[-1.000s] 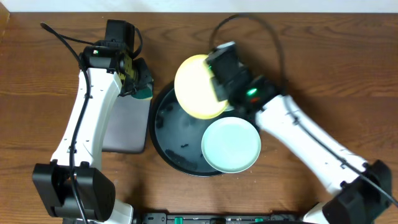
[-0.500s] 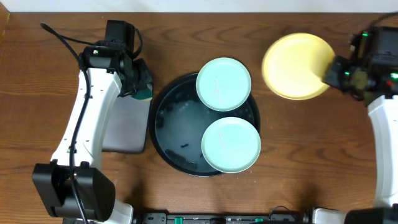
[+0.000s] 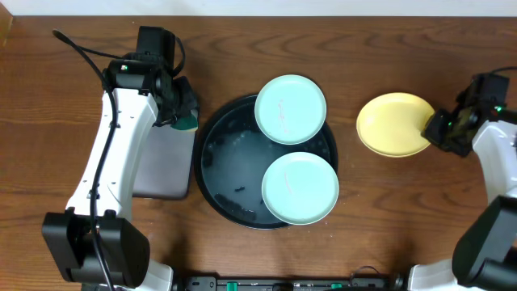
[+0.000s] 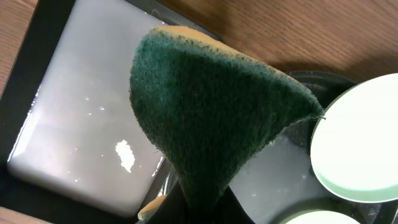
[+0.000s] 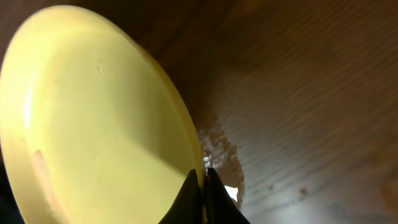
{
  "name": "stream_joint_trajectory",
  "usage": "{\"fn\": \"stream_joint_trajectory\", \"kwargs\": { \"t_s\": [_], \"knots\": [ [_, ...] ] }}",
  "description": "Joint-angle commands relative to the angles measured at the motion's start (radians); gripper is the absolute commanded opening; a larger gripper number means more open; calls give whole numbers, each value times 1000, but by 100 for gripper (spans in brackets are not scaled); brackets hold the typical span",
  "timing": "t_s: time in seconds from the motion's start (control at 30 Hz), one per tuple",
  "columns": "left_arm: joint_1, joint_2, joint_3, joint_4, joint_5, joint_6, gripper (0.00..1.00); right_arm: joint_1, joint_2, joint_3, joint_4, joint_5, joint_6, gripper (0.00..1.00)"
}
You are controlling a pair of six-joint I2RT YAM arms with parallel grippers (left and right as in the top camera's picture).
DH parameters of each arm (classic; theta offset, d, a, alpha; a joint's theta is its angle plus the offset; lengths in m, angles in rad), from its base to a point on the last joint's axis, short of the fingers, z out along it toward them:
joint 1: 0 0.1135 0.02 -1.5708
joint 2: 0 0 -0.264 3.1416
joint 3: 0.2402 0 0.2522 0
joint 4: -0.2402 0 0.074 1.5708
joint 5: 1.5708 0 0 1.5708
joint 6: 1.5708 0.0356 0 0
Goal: Clean dirty plates on tray and stack at the side
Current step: 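Set the yellow plate on the table, release, move right gripper back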
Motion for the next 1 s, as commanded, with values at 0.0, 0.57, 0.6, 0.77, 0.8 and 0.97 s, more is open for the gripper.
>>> {"fn": "stream_joint_trajectory", "kwargs": {
  "t_s": [0.0,0.57,0.6,0.77,0.8,0.97],
  "knots": [
    [3,-4,16,-2,-13,-1,7,-6,47,-33,42,-16,-9,3],
    [3,-3,16,0,-13,-1,7,53,-64,43,-120,-210,-172,29],
    [3,-3,16,0,-13,-1,8,92,-111,46,-130,-254,-187,35],
    [3,-3,12,0,-13,-1,8,225,-130,44,-181,-258,-189,43],
    [3,-3,10,-1,-13,-1,7,264,-122,42,-199,-258,-189,43],
    [3,-3,1,-3,-13,0,7,412,-63,39,-249,-257,-189,43]
  ]
}}
